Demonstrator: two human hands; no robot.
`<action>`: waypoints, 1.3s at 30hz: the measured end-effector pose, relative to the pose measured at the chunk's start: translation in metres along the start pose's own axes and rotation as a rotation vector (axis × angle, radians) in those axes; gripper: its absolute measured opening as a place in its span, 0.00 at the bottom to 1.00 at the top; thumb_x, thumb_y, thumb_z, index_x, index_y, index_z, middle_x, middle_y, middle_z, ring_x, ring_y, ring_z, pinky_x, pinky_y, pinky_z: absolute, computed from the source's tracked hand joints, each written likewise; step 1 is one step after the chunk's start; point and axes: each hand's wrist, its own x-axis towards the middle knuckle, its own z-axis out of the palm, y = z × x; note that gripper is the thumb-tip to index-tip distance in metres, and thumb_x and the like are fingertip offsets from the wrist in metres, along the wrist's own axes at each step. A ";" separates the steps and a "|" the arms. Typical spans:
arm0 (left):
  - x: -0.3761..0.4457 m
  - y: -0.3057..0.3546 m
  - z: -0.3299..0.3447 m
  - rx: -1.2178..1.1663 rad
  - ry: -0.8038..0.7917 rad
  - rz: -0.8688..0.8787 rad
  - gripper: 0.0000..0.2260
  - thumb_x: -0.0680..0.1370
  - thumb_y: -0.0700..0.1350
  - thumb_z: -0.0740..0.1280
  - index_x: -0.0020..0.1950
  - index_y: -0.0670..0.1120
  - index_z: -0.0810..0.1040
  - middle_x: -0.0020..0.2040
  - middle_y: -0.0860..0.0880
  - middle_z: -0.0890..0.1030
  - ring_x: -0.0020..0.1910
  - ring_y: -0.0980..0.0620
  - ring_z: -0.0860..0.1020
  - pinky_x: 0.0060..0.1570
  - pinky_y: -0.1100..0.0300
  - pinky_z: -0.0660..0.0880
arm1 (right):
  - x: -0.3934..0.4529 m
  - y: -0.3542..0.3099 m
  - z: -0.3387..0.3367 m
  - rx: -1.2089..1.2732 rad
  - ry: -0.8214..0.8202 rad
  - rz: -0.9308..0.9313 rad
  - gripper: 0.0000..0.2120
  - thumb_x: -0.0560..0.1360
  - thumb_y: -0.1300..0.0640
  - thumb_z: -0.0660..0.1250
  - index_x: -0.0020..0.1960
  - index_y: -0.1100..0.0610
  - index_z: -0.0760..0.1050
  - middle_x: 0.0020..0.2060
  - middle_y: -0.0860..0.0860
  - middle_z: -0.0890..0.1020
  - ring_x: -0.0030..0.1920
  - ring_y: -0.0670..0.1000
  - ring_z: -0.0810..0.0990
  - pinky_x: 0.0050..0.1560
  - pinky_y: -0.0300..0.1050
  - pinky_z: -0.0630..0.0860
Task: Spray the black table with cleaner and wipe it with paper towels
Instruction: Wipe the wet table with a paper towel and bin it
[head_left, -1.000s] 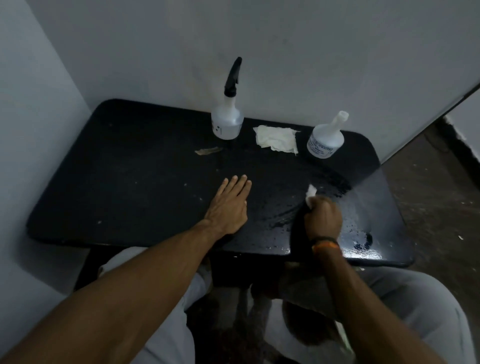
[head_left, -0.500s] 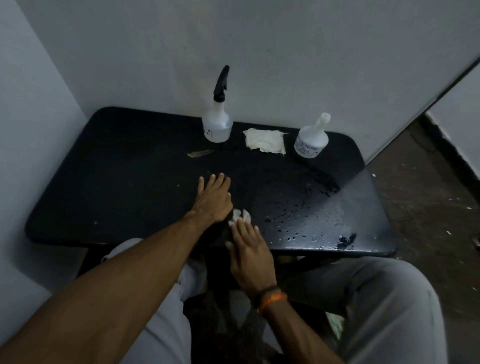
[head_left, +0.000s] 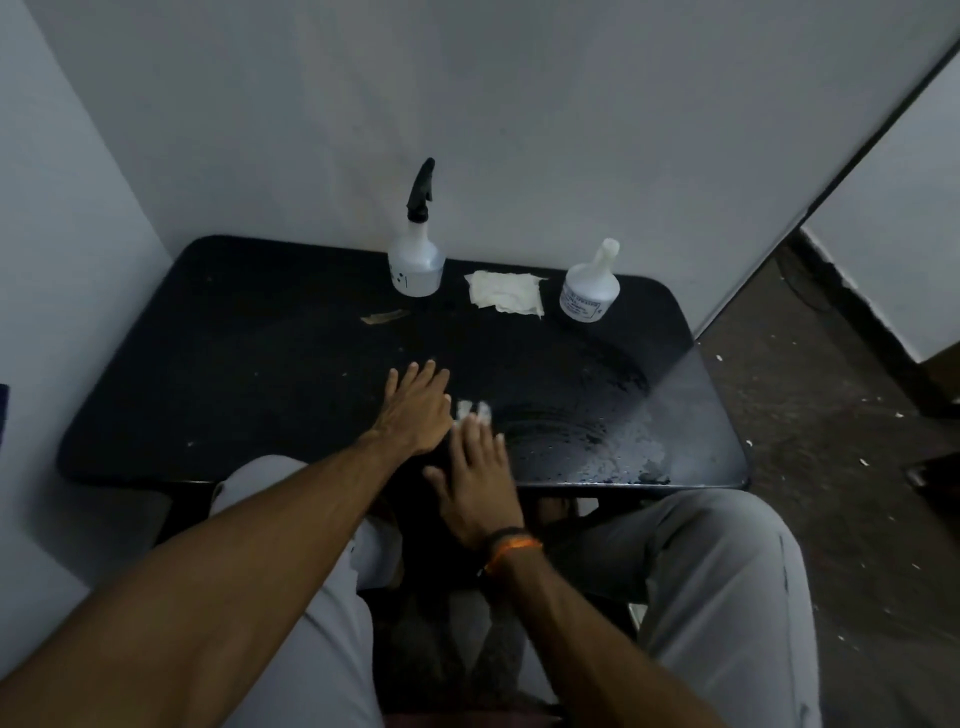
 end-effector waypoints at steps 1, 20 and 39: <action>-0.001 0.000 0.000 0.006 0.000 -0.002 0.24 0.86 0.49 0.51 0.81 0.45 0.54 0.83 0.45 0.52 0.82 0.45 0.49 0.79 0.43 0.44 | -0.012 -0.006 0.008 -0.002 -0.022 -0.029 0.35 0.82 0.38 0.44 0.82 0.58 0.45 0.81 0.57 0.44 0.81 0.56 0.40 0.80 0.58 0.42; -0.005 0.022 -0.016 0.220 -0.048 0.112 0.25 0.85 0.52 0.54 0.81 0.45 0.57 0.82 0.44 0.54 0.81 0.44 0.51 0.79 0.43 0.47 | -0.036 0.024 -0.025 0.118 0.114 0.056 0.21 0.82 0.59 0.58 0.74 0.51 0.71 0.73 0.57 0.72 0.58 0.60 0.82 0.55 0.53 0.80; 0.044 0.202 -0.004 0.341 -0.168 0.443 0.27 0.83 0.52 0.57 0.80 0.44 0.59 0.82 0.43 0.56 0.81 0.42 0.51 0.78 0.41 0.52 | -0.033 0.235 -0.167 0.805 0.204 0.709 0.05 0.75 0.61 0.72 0.42 0.55 0.85 0.45 0.58 0.88 0.45 0.53 0.87 0.50 0.48 0.85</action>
